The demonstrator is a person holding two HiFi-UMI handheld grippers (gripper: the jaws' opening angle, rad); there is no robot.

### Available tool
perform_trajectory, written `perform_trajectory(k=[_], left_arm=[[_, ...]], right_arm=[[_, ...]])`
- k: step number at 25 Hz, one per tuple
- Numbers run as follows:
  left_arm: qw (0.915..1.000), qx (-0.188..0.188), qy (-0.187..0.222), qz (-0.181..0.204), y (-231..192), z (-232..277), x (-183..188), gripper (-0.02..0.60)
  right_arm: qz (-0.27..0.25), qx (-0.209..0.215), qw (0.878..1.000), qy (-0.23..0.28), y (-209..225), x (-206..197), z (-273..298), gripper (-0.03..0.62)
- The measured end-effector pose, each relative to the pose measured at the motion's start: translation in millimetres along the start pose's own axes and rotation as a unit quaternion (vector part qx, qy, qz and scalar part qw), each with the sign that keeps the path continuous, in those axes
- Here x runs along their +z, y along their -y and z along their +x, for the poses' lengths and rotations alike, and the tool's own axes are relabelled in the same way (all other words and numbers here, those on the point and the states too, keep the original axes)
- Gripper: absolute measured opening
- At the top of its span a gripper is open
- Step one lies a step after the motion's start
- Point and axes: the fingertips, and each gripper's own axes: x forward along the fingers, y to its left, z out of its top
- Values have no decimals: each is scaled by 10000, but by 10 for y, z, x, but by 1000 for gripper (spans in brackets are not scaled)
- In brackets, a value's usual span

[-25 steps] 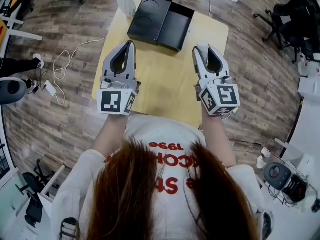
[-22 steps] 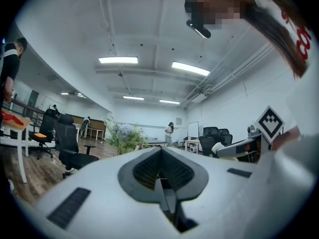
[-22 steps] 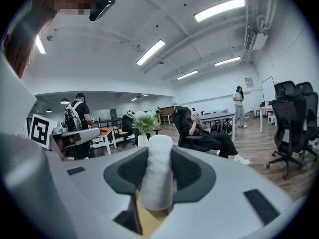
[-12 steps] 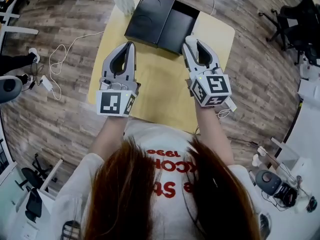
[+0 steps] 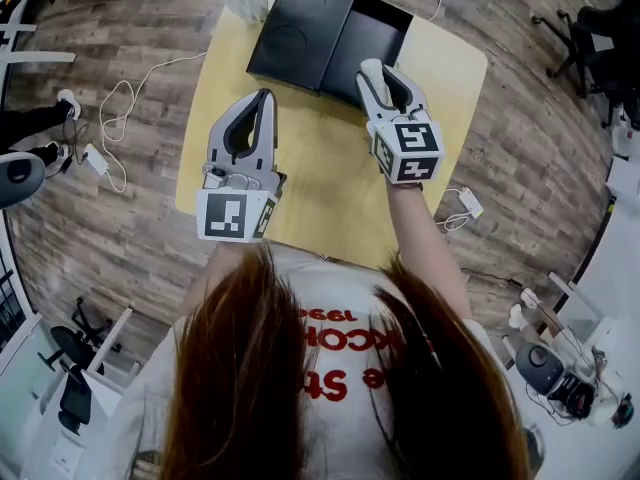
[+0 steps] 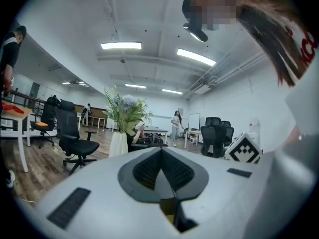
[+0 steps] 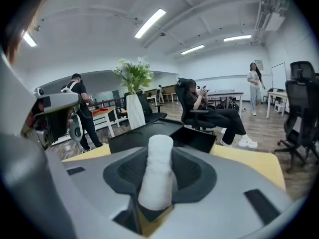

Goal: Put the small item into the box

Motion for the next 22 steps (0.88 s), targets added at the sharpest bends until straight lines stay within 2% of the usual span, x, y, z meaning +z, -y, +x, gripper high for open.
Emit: perform_trajectory(k=[3,6,9,15,22], left_arm=[[10000,26,-53,4,-13,-12,-47,6],[10000,15,-86,0,-3,-22,-77,6],[10000,17,-92,-6,11,-25,-79,6],[10000,-14,28,20,23,-21,29,6],[9995,-118,289,104,87,-26,273,7]], right_arm=[[-71,-19,9999,-115,15,-95,82,155],[-31,31,9997,-260,4,-190,130,191],[-23,5,9997,-248,14,-198,101,191],[-120,-95,9997,191,7,72,-160,34],[-81,-171,9956,913,-10,595,-661,8]])
